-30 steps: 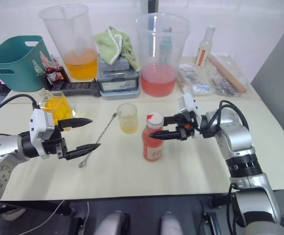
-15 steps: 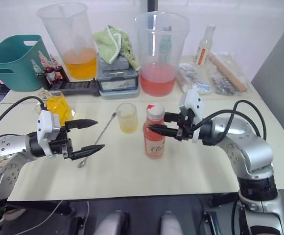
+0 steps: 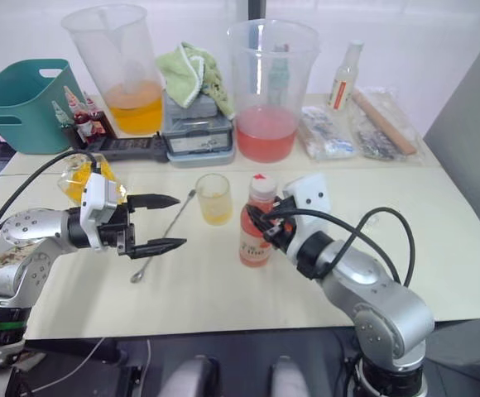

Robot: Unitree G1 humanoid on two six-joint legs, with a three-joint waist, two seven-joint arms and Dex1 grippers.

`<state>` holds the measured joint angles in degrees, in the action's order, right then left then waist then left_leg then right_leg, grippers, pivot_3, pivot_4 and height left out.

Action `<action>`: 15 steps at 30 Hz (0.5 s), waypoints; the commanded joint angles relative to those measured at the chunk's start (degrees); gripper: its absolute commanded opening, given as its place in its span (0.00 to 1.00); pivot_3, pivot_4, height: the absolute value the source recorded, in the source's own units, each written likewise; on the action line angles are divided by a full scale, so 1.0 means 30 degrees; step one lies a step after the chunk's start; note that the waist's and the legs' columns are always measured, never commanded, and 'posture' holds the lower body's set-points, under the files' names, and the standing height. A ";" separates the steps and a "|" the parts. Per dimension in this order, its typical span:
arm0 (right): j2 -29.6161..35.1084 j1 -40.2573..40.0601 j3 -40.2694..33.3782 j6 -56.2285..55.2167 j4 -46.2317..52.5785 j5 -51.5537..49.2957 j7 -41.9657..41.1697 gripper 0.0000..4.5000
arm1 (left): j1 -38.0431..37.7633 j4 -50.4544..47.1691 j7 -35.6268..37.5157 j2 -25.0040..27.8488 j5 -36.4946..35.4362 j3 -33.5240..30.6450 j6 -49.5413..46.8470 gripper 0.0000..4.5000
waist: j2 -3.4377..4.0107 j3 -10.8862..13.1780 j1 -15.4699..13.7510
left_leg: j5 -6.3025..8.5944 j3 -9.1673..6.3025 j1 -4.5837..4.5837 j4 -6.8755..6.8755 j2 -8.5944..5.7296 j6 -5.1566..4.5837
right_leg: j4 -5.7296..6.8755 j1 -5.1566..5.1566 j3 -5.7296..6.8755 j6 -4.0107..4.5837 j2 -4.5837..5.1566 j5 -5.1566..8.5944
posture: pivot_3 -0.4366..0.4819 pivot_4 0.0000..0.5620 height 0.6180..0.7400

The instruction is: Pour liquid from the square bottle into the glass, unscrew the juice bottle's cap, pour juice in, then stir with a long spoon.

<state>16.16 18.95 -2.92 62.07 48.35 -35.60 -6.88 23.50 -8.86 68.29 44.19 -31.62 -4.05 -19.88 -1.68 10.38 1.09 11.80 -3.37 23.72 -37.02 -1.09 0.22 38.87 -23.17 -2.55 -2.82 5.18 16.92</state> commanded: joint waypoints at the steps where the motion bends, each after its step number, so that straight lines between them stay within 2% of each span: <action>1: -0.0318 -0.0470 0.0239 0.0322 0.0644 -0.0719 0.0069 0.53 | 0.0295 -0.0102 0.0245 0.0198 -0.0020 -0.0219 0.0200 1.00 | -0.0001 -0.0001 0.0012 | 0.0000 -0.0003 -0.0004 0.0000 0.0000 0.0000 | 0.0002 0.0002 0.0003 0.0000 -0.0004 0.0000 | 0.48 0.27 1.00; 7: 0.0734 0.0297 0.0170 0.0128 -0.0086 -0.0972 -0.1039 0.99 | -0.0150 -0.0518 -0.0057 0.0269 -0.0025 -0.0573 0.0181 1.00 | -0.0004 -0.0003 0.0104 | -0.0002 -0.0001 -0.0021 -0.0003 0.0006 -0.0001 | 0.0002 0.0013 0.0002 0.0000 -0.0010 0.0000 | 0.48 0.27 1.00; 9: 0.2032 0.0943 -0.0337 -0.0471 -0.1011 -0.1113 -0.2599 0.99 | -0.0478 -0.0888 -0.0339 0.0262 -0.0057 -0.0728 0.0135 1.00 | -0.0004 -0.0003 0.0149 | -0.0002 0.0006 -0.0025 -0.0013 0.0004 -0.0002 | -0.0001 0.0017 -0.0001 0.0001 -0.0005 0.0000 | 0.48 0.27 1.00; 13: 0.5714 0.1883 -0.0663 -0.3484 -0.3693 -0.0753 -0.7832 0.99 | -0.1092 -0.1610 -0.0921 0.0265 -0.0183 -0.1045 -0.0022 1.00 | -0.0004 -0.0001 0.0140 | -0.0002 0.0013 -0.0029 -0.0016 0.0003 -0.0002 | -0.0014 0.0038 0.0006 -0.0001 0.0000 0.0000 | 0.48 0.27 1.00; 15: 0.7262 0.2313 -0.0329 -0.6148 -0.5584 -0.0108 -1.1110 0.99 | -0.1301 -0.1830 -0.1084 0.0309 -0.0236 -0.1202 -0.0085 1.00 | -0.0005 -0.0001 0.0124 | -0.0001 0.0034 -0.0035 -0.0020 0.0008 -0.0003 | -0.0047 0.0057 0.0014 -0.0001 -0.0007 0.0001 | 0.48 0.27 1.00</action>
<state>35.84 24.72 -3.34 50.89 34.43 -37.21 -32.30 19.53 -11.96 65.71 44.41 -31.62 -5.75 -20.12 -1.69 10.37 1.46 11.80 -3.23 23.61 -37.07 -1.05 0.21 38.70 -22.97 -2.50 -2.82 5.15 16.92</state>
